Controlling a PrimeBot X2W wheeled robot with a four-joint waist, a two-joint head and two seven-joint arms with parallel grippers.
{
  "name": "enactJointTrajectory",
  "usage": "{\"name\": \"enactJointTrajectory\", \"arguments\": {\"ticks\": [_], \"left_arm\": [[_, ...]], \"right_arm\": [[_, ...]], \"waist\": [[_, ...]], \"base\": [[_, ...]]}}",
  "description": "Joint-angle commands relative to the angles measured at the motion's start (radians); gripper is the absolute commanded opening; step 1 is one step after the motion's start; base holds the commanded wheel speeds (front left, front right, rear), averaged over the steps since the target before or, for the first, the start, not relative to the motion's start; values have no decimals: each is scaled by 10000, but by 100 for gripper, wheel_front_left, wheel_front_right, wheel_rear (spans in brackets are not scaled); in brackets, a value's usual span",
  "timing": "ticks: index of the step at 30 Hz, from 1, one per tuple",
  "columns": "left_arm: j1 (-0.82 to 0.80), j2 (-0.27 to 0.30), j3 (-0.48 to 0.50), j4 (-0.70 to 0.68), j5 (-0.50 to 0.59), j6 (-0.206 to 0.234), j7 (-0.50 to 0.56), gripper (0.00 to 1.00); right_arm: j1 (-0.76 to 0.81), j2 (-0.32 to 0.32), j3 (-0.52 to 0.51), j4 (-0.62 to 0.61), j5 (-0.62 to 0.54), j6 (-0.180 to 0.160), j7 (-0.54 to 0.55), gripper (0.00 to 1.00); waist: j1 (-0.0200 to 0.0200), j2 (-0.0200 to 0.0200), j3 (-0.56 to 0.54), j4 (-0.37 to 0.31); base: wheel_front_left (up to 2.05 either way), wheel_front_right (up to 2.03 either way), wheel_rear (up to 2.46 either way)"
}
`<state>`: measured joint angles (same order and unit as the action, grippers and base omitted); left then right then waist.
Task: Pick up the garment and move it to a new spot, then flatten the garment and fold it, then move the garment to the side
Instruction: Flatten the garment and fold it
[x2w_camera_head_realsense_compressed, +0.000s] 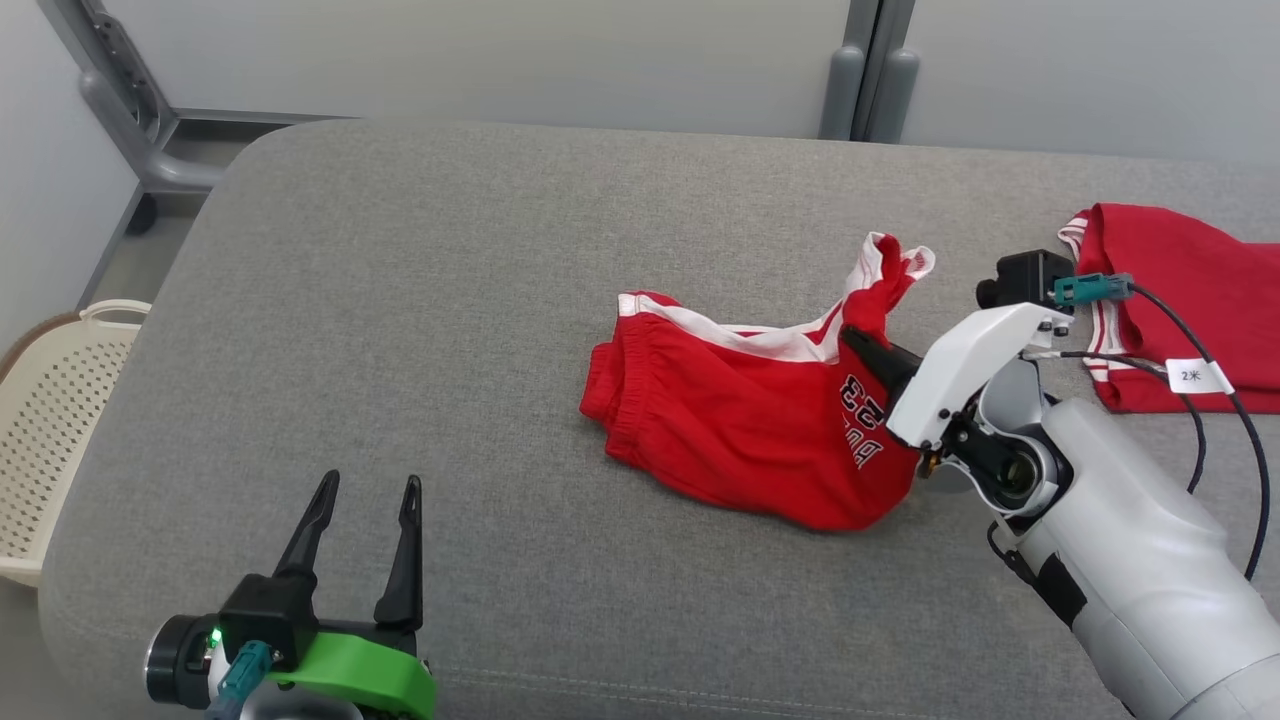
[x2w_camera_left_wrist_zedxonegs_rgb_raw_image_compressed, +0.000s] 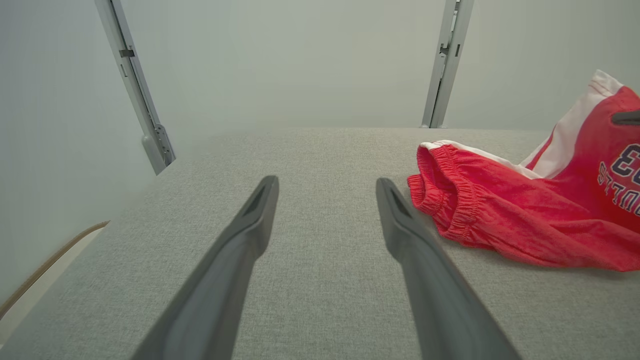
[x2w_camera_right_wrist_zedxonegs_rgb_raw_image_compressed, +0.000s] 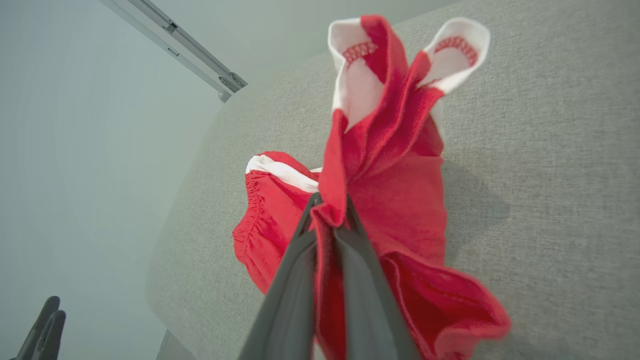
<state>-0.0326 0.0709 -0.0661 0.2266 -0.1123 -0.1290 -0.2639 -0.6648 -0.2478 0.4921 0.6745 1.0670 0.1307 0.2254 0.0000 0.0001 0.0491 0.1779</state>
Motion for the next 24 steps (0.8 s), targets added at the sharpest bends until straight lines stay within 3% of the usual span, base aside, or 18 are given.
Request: {"name": "enactJointTrajectory", "arguments": {"ticks": [1, 10, 24], "left_arm": [[24, -37, -4, -15, -35, -24, 0, 100], [-65, -95, -243, 16, -97, -24, 0, 100], [-478, -184, -1053, 233, -299, -24, 1, 100]], "right_arm": [[126, -41, 92, -124, 212, -2, 51, 0], [-258, 389, 706, 242, 1012, -1, -192, 0], [-1720, 1590, 876, 3097, 1331, -1, -1188, 0]], "waist": [[0, -1, -35, 81], [0, -1, 20, 591], [0, -1, 376, 1728]], "base": [[0, 0, 0], [0, 0, 0], [0, 0, 0]]}}
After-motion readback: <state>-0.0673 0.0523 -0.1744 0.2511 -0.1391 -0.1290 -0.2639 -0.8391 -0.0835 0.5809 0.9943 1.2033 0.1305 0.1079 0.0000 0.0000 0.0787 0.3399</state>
